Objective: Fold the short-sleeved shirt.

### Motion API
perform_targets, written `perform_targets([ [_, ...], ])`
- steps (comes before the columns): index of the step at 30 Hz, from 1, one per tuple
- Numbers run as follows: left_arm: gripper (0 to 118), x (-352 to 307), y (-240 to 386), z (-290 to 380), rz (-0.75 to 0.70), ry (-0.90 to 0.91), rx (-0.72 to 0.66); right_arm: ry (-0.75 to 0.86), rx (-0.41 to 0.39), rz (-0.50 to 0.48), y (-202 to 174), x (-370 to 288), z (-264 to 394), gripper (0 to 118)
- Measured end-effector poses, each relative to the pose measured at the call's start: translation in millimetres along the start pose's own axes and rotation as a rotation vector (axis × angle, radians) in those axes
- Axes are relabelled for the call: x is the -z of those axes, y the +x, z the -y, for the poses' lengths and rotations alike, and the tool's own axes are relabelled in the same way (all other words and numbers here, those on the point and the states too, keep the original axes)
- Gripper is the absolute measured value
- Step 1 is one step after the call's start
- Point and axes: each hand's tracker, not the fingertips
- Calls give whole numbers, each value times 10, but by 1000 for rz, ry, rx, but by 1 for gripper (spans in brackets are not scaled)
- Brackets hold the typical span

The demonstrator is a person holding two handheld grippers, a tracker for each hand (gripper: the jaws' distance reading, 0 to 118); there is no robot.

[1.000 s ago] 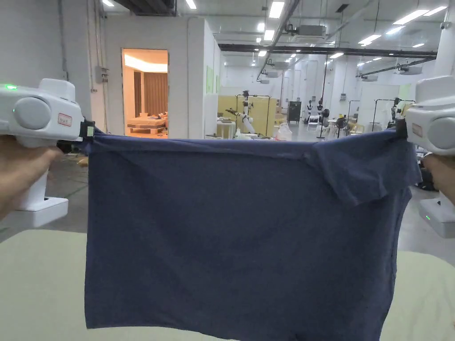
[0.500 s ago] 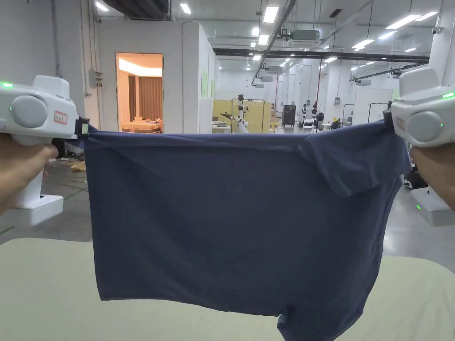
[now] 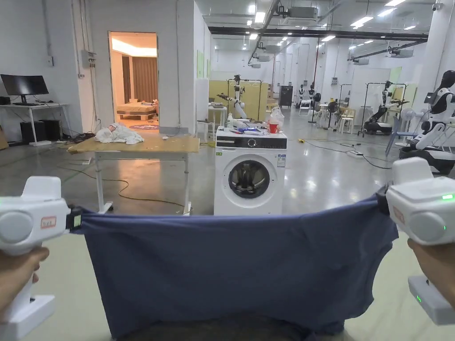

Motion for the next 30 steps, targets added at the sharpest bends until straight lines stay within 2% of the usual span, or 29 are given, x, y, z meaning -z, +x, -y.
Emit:
perform_targets([
  [11, 0, -1057, -34, 792, 57, 19, -86, -58, 50, -27, 188, -1058, 886, 1],
  [19, 0, -1715, -140, 1085, 63, 29, -102, -69, 55, -51, 307, -1803, 1070, 1],
  [30, 0, -2183, -255, 1444, 55, 8, -105, -111, 61, -58, 325, -2480, 1345, 1],
])
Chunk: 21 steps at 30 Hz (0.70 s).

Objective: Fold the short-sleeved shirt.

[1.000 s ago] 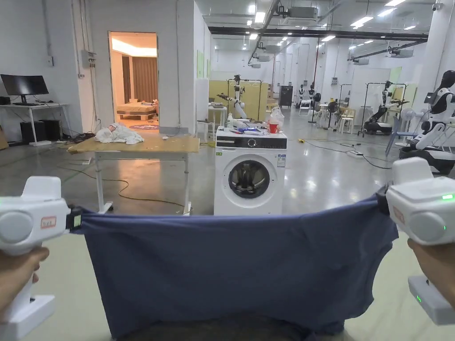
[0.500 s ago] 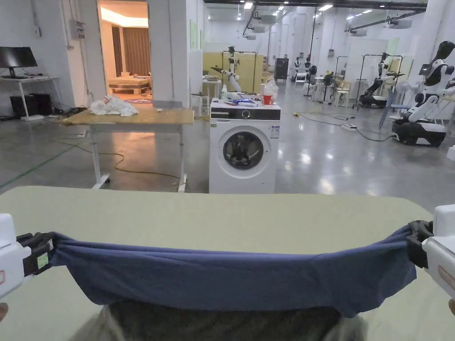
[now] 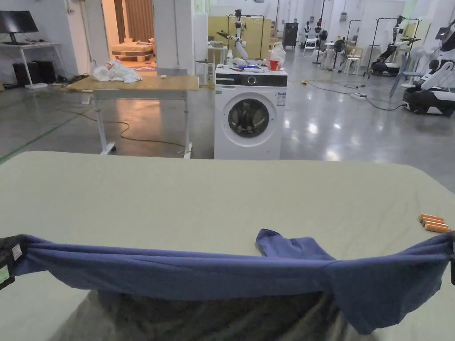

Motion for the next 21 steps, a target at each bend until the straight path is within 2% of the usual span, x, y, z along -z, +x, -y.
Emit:
perform_targets([
  [4, 0, 112, -37, 312, -9, -103, -4, -96, 22, -24, -65, 42, 306, 1],
  [7, 0, 256, -91, 610, -15, -198, -35, -198, -3, -40, -155, 141, 633, 1],
  [9, 0, 372, -129, 832, -18, -265, -29, -280, -63, -43, -236, 219, 864, 1],
  [19, 0, 680, -4, 1690, -49, -534, -62, -559, -7, -100, -363, 594, 1798, 1],
  [21, 0, 731, 42, 1786, -53, -549, -60, -587, -17, -101, -419, 674, 1898, 2],
])
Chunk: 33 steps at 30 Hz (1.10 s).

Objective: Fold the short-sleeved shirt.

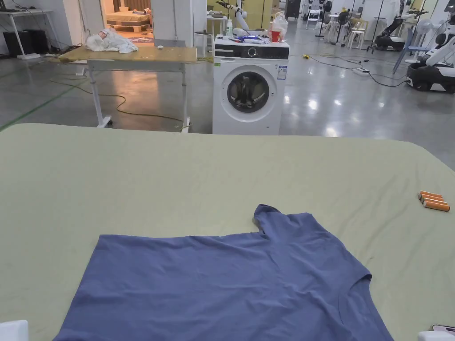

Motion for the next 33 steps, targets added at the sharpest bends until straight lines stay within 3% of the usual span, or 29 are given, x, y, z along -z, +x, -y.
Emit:
perform_targets([
  [2, 11, 62, 50, 19, -14, -8, 9, -6, -7, 14, -49, 65, 7, 10],
  [3, 19, 49, 82, 4, -23, -7, 7, -4, -15, 22, -69, 69, -9, 22],
  [5, 22, -2, 143, -55, -24, 13, -10, 34, -67, 88, -134, 24, -93, 29],
  [6, 38, -45, 177, -97, -12, 63, -6, 80, -83, 96, -152, -24, -138, 50],
  [7, 49, -61, 175, -138, 0, 94, -1, 121, -66, 81, -153, -56, -190, 59],
  [10, 55, -139, 309, -312, 11, 175, 34, 224, 30, 46, -163, -112, -383, 68],
  [16, 54, -286, 645, -650, 15, 404, 97, 475, 118, 29, -425, -232, -795, 69],
  [18, 51, -361, 793, -756, 3, 491, 129, 567, 154, 10, -556, -292, -944, 67],
  [20, 39, -362, 856, -832, -2, 563, 172, 645, 180, 11, -685, -356, -1074, 61],
  [23, 14, -422, 1001, -896, -28, 662, 214, 756, 178, 12, -878, -434, -1255, 16],
  [24, 5, -433, 1039, -908, -41, 684, 227, 784, 173, 23, -933, -458, -1303, 7],
  [25, 0, -447, 1066, -915, -44, 705, 238, 804, 179, 25, -974, -474, -1338, 7],
  [33, 0, -189, 885, -1070, -33, 641, 164, 821, 150, -25, -1193, -385, -1492, 0],
])
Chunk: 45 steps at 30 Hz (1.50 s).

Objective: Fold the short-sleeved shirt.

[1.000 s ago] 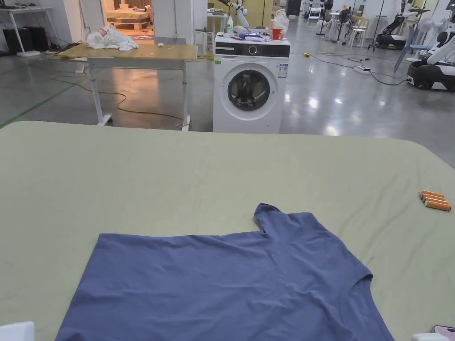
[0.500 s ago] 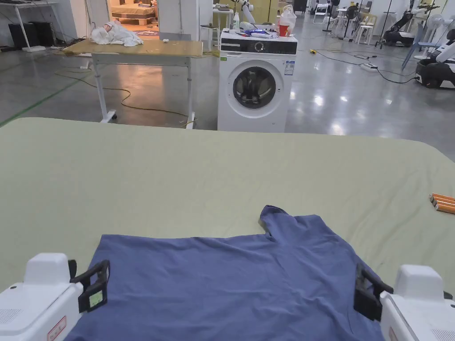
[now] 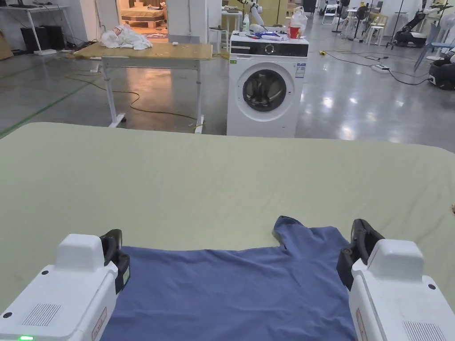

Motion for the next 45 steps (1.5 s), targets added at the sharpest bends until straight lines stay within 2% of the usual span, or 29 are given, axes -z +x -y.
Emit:
perform_targets([
  [9, 0, 1433, -822, 148, 71, -370, -92, -145, -46, -54, 19, 273, 352, 0],
  [11, 0, 1673, -851, 121, 95, -449, -138, -165, -53, -49, 55, 303, 425, 0],
  [14, 0, 2013, -880, 142, 89, -559, -129, -202, -58, -32, 126, 325, 510, 0],
  [15, 4, 2134, -892, 161, 103, -622, -124, -212, -56, -28, 153, 327, 538, 0],
  [16, 14, 2233, -907, 187, 105, -653, -129, -220, -56, -24, 176, 325, 564, 0],
  [17, 26, 2323, -917, 227, 92, -674, -137, -228, -58, -18, 205, 302, 585, 0],
  [18, 43, 2373, -902, 239, 79, -700, -155, -235, -59, -11, 229, 289, 611, 0],
  [20, 62, 2482, -881, 303, 89, -732, -167, -256, -71, 13, 267, 283, 667, 0],
  [21, 67, 2533, -849, 342, 78, -751, -152, -271, -72, 21, 288, 283, 694, 0],
  [24, 67, 2626, -760, 475, 63, -824, -63, -304, -58, 34, 365, 308, 767, 0],
  [26, 69, 2625, -714, 533, 68, -812, -45, -319, -63, 46, 404, 323, 806, 0],
  [30, 60, 2572, -627, 515, 35, -786, -15, -343, -63, 58, 466, 407, 820, 0],
  [32, 57, 2535, -550, 521, 38, -766, 49, -361, -60, 59, 513, 531, 808, 0],
  [35, 30, 2487, -519, 491, 79, -751, 67, -436, -48, 54, 645, 885, 764, 0],
  [37, 0, 2458, -507, 452, 118, -756, 67, -488, -28, 40, 787, 1213, 738, 0],
  [41, 0, 2345, -544, 372, 105, -722, 46, -577, -38, 4, 1048, 1970, 762, 3],
  [43, 0, 2299, -569, 336, 111, -706, 42, -669, -30, -25, 1155, 2321, 815, 23],
  [44, 0, 2253, -565, 308, 114, -695, 48, -692, 7, -43, 1211, 2463, 844, 39],
  [45, 0, 2206, -566, 283, 116, -678, 54, -727, -8, -55, 1246, 2579, 874, 55],
])
